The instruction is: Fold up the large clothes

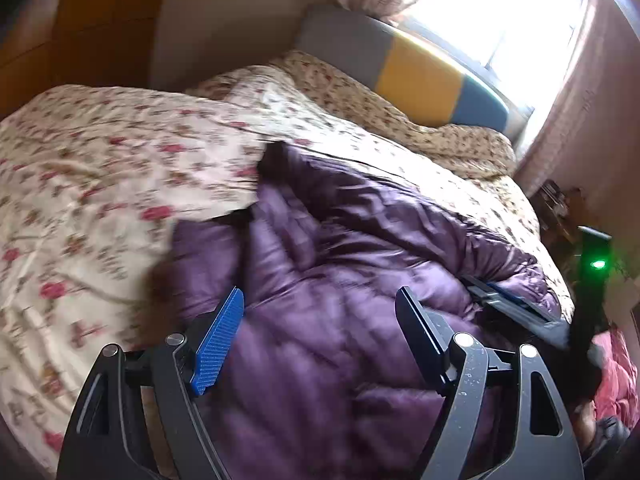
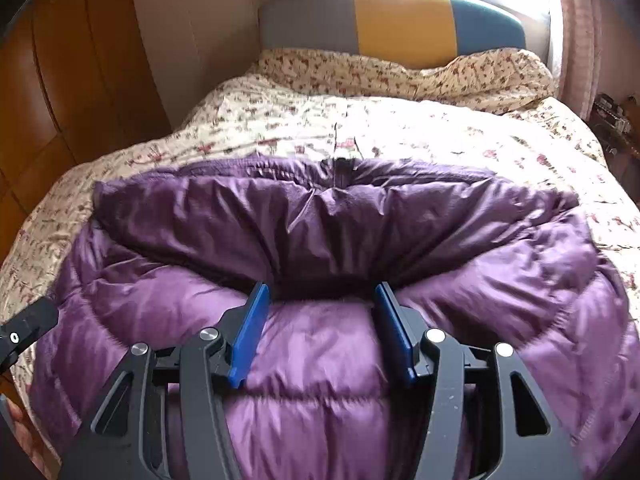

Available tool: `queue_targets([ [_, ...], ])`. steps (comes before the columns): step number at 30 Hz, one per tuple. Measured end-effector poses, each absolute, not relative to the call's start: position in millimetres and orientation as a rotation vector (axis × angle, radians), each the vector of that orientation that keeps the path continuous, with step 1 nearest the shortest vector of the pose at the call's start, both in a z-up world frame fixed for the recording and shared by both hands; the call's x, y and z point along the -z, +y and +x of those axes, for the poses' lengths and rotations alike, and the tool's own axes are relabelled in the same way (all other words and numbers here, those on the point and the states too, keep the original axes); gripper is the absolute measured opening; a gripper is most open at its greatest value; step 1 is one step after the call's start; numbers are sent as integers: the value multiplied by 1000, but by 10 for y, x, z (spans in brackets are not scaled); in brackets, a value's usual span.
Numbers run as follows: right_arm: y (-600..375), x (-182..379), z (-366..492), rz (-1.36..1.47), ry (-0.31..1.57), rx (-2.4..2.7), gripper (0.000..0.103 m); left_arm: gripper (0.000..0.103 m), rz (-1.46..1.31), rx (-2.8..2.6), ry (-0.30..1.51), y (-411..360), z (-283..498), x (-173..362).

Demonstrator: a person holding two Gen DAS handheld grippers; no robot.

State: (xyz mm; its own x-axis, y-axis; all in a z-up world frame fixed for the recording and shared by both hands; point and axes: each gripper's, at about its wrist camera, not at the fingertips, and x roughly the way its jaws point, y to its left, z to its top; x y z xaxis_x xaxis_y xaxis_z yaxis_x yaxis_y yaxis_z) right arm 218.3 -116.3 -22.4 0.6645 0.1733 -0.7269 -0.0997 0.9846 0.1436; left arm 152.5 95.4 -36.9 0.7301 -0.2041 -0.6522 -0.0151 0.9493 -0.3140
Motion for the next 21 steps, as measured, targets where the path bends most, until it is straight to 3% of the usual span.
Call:
queue_targets([
  [3,-1194,103,1997,105,805,-162,52,77,-336,83,760,1137,1399,435],
  [7,-1231,11,1746,117,791,-174,33,78,-379,54,783,1341,1273,541],
  [12,-1220,0,1451,118,803,-208,18,77,-420,57,800,1432,1183,624],
  [21,-1126,283,1284,55,866,-197,13,77,-516,115,807,1493,1099,684],
])
